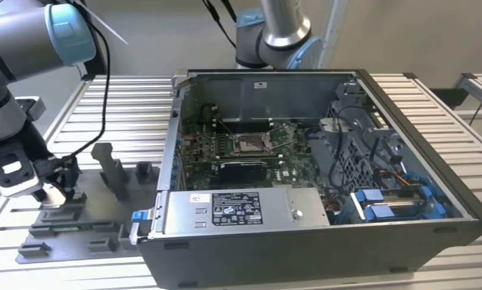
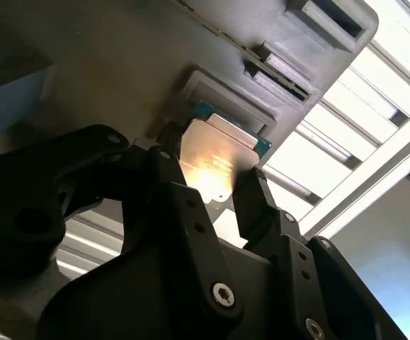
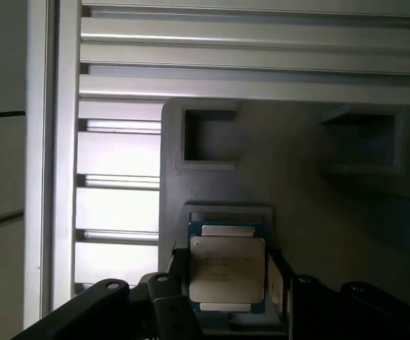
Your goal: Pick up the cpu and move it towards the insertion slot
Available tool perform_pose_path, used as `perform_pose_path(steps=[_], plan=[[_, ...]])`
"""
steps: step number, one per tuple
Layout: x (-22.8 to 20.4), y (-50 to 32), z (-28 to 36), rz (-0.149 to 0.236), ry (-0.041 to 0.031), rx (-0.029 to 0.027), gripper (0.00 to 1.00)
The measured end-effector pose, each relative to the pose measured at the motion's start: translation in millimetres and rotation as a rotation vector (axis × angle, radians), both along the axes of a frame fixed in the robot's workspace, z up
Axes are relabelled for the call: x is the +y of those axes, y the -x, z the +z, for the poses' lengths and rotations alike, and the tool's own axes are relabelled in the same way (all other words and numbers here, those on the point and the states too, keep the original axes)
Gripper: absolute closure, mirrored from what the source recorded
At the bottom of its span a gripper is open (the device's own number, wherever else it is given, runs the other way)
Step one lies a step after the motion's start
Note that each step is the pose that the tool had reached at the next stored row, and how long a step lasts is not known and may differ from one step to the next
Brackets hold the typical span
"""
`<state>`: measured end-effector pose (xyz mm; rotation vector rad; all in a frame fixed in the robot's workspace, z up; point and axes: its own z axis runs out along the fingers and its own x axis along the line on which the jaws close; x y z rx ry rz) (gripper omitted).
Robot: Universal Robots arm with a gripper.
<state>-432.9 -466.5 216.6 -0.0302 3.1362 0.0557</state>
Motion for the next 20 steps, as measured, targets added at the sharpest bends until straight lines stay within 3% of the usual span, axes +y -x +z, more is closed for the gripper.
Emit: perform_pose_path(steps=[5,13,20], plan=[[0.0,0.0,18.7,0.0,0.0,0.0001,1.0],[0.0,0.0,41.0,0.0,0.0001,0.0,1.0],[0.0,0.0,69.1,0.0,0.0,0.0,1.0]])
